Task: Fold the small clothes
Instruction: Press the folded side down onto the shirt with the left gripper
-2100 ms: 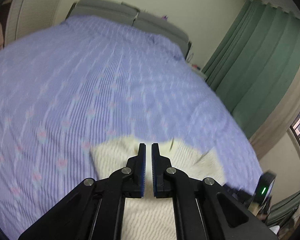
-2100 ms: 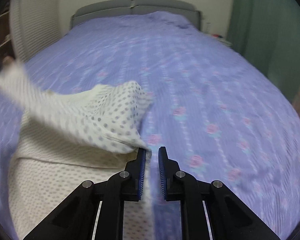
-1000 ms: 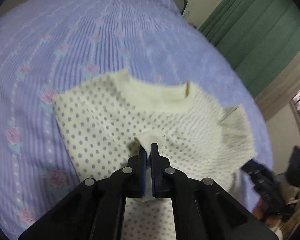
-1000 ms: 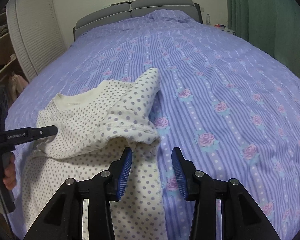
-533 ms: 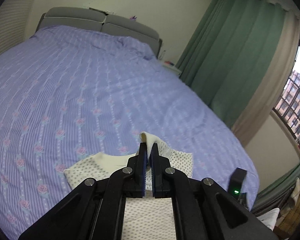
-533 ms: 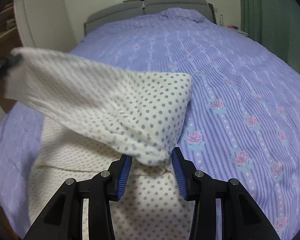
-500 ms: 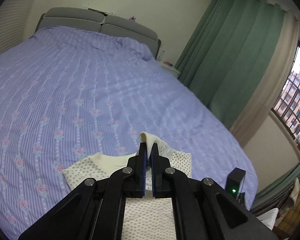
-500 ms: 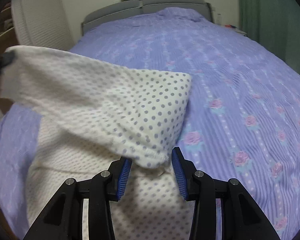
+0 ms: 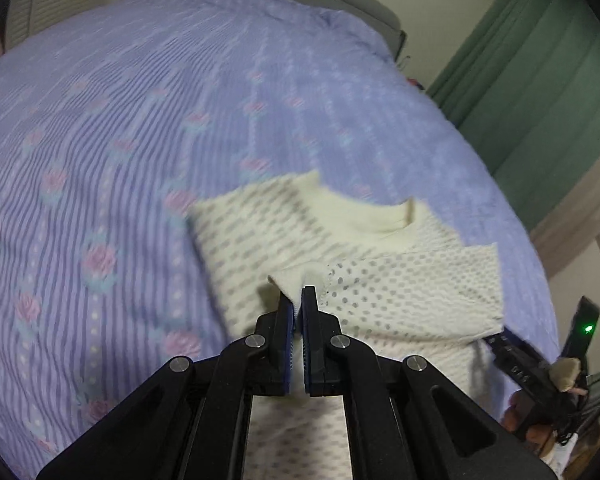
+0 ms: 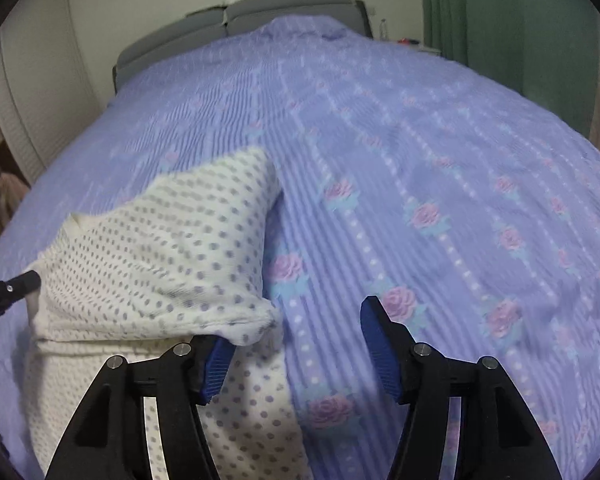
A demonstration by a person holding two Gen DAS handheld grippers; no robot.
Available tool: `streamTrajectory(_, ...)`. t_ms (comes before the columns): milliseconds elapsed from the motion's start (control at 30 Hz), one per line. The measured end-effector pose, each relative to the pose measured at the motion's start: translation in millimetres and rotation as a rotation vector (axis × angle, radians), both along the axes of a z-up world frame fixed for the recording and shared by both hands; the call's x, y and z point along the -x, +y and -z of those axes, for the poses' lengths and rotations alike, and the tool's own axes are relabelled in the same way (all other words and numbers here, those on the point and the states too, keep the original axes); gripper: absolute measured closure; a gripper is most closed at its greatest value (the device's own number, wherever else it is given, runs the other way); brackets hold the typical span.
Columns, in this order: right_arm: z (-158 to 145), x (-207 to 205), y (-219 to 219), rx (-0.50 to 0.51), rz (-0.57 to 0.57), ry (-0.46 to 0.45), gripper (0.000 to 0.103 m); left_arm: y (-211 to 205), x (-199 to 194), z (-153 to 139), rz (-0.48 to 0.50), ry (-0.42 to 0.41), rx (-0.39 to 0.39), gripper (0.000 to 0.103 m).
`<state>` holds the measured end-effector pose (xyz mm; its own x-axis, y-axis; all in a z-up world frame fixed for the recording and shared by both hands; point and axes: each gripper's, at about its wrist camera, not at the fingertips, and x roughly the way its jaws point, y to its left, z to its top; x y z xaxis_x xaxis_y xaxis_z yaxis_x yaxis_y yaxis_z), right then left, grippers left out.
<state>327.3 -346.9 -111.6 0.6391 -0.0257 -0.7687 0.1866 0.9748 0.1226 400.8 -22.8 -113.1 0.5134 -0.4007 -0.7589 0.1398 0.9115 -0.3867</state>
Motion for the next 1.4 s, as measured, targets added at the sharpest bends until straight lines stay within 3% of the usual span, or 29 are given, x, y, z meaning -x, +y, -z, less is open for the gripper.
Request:
streamTrajectory(100, 3.1, -6.5, 4.5, 0.041, -0.020, 0.008, 0.039, -0.8, 3.5, 5.3, 0.004, -0.014, -0.043, 0.097)
streamTrajectory(333, -6.5, 4.0, -5.9, 0.011, -0.065, 0.037, 0.038, -5.1, 16.7, -2.6, 0.020, -0.065, -0.092, 0.097)
streamTrajectory(467, -28.4, 32.4, -9.3, 0.018, -0.055, -0.063, 0.038, -15.1, 16.4, -7.2, 0.038, -0.080, -0.126, 0.097)
streamTrajectory(633, -45.1, 0.7, -8.4, -0.012, -0.033, -0.113, 0.038, -11.0, 16.5, -15.2, 0.037, -0.083, -0.115, 0.097)
streamTrajectory(767, -32.5, -26.9, 3.4, 0.046, -0.037, -0.066, 0.038, -8.1, 16.8, -17.3, 0.019, -0.072, -0.156, 0.097)
streamTrajectory(933, -13.2, -45.5, 6.0, 0.011, -0.046, -0.010, 0.038, 5.1, 11.7, -1.6, -0.002, -0.011, -0.141, 0.097)
streamTrajectory(1100, 5.8, -57.3, 13.8, 0.031, -0.081, 0.040, 0.038, 7.9, 12.0, 4.4, -0.004, -0.007, -0.126, 0.097)
streamTrajectory(1200, -2.7, -50.5, 9.4, -0.009, -0.086, 0.008, 0.038, 4.5, 13.6, 1.5, 0.023, -0.026, -0.147, 0.097)
streamTrajectory(1333, -32.2, -40.8, -0.7, -0.054, -0.037, -0.113, 0.038, 10.7, 15.1, -4.5, 0.030, -0.029, -0.109, 0.097)
streamTrajectory(1400, -36.4, -49.7, -4.7, -0.060, -0.029, -0.105, 0.038, 13.1, 19.1, -12.4, 0.023, -0.064, -0.115, 0.097)
